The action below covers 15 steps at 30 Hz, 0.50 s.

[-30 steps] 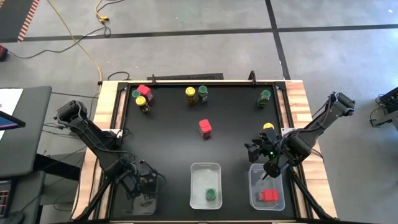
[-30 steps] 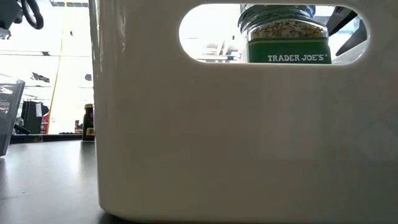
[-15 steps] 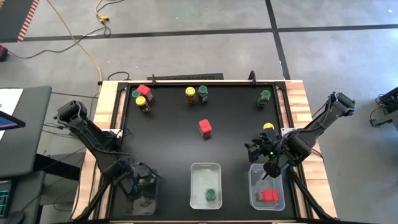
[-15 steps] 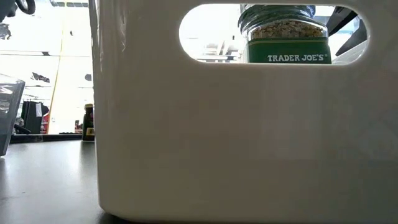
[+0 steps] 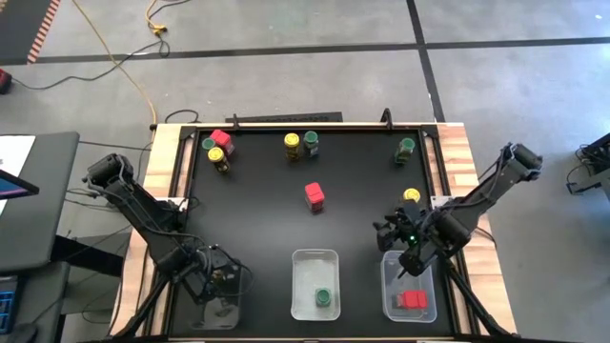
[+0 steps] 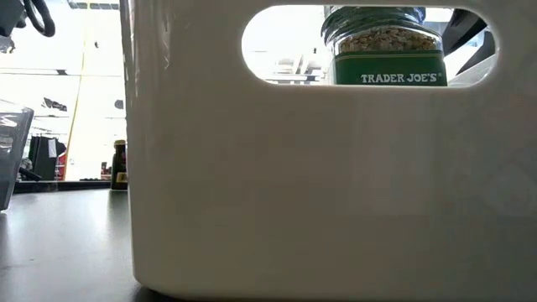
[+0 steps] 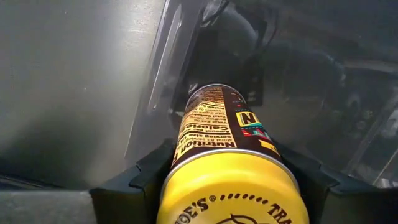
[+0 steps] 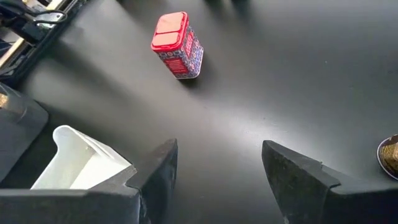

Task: Sort spices by type
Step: Put the bottom left yellow seasoning bottle into the black bin

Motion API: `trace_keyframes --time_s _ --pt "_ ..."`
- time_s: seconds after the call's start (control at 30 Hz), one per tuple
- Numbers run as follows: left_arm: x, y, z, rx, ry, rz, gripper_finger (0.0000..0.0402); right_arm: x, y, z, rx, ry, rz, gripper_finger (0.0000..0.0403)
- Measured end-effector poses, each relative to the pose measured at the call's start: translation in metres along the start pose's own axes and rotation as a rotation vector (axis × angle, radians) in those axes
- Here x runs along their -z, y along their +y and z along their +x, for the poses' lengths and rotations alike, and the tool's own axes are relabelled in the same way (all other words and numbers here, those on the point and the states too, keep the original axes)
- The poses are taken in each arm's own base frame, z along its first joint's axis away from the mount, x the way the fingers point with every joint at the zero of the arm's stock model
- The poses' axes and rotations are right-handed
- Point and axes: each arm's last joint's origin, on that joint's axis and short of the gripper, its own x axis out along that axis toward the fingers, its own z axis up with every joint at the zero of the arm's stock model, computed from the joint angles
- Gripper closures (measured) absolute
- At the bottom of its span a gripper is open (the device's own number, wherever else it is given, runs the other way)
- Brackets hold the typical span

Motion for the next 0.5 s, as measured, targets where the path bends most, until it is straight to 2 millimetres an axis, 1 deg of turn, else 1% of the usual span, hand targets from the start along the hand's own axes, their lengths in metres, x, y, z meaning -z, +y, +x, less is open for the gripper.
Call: trace_keyframes --time_s 0.37,0.5 --pt "-0.0014 -0.0032 -0.0001 0.033 -0.014 0.015 0.0178 0.0007 0.0018 0.0004 -0.011 0.003 0.009 0.0143" --pt "-0.0016 -0.0036 -0.0001 0.038 -0.015 -0.044 0.0178 0.0007 0.0018 0.0004 -0.011 0.003 0.009 0.0143"
